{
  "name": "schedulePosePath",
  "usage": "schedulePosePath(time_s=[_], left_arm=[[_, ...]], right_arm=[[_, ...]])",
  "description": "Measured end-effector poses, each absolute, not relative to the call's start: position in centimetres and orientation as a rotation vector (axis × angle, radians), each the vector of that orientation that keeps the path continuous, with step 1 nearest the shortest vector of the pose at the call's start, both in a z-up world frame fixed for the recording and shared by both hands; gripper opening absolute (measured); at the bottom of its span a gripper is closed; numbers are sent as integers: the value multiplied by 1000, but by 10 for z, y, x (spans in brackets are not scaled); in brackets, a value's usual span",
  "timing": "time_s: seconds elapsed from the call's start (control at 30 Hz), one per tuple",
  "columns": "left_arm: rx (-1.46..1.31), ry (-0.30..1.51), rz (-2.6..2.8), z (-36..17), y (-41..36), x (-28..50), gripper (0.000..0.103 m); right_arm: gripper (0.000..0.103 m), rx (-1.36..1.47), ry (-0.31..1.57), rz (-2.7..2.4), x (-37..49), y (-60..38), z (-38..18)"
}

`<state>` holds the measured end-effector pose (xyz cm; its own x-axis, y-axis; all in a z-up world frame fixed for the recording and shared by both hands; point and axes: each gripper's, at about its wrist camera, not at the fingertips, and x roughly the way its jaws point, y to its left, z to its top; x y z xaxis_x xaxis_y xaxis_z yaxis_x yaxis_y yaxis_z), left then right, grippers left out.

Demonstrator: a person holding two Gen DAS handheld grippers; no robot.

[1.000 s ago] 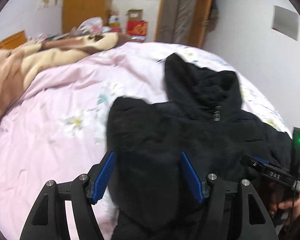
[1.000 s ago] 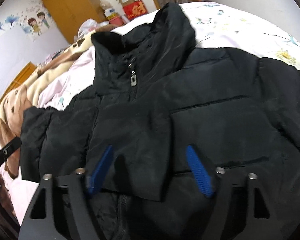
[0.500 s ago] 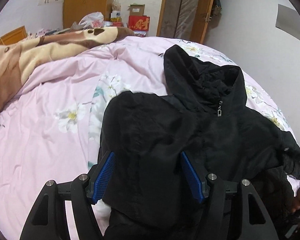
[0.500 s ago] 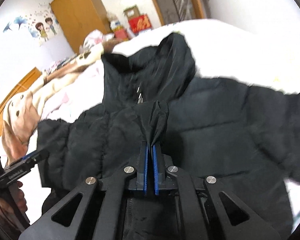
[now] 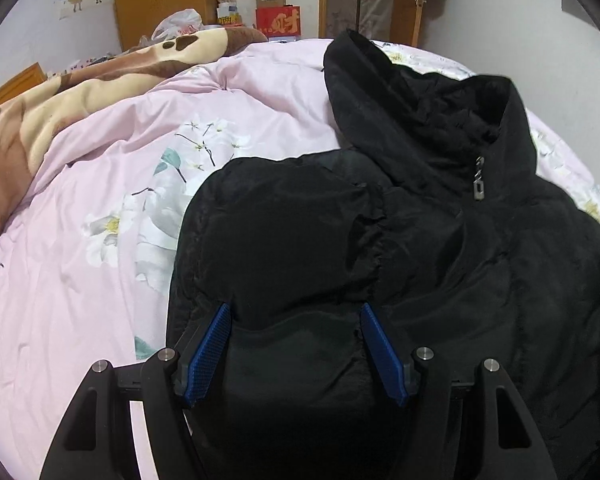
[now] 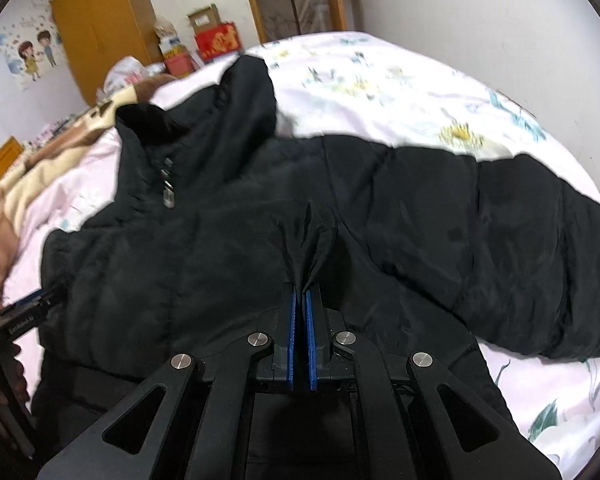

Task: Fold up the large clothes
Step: 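Grasp the other sleeve cuff with the right tool and lift it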

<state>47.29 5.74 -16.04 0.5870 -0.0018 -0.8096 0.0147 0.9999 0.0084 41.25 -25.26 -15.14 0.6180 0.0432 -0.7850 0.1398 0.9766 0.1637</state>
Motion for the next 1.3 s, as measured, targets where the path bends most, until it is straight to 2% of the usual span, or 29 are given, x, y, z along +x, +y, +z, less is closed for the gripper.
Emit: schedulePosePath(time_s=[0.2,0.33,0.6,0.73,0.87,0.97,1.07,1.17,1.23,1.3], left_arm=[[30,950,3,-171,56,477,74],[31,961,13,-169,58,477,75],[-30,921,11,-131,53,444,75],[-41,865,-48,-106,28,415,75],[-33,830,-141,-91,-10,389,75],[20,813,-209,-87,-46,377,75],[38,830,-258,-92,-76,370,75],[59,844,-286,-96,-99,366,75],[69,839,-312,-97,-114,364,75],[76,844,-328,-98,-126,364,75]], right_arm=[[6,197,937,-72,415,-255,-168],[12,200,954,-84,415,-260,-170],[25,314,864,-143,368,-300,-128],[44,373,802,-201,323,-341,-107],[47,422,753,-333,277,-393,-97],[57,433,740,-472,244,-438,-97],[57,466,731,-583,214,-479,-101],[60,512,739,-660,196,-514,-107],[68,538,728,-699,188,-531,-110],[68,554,725,-725,184,-545,-112]])
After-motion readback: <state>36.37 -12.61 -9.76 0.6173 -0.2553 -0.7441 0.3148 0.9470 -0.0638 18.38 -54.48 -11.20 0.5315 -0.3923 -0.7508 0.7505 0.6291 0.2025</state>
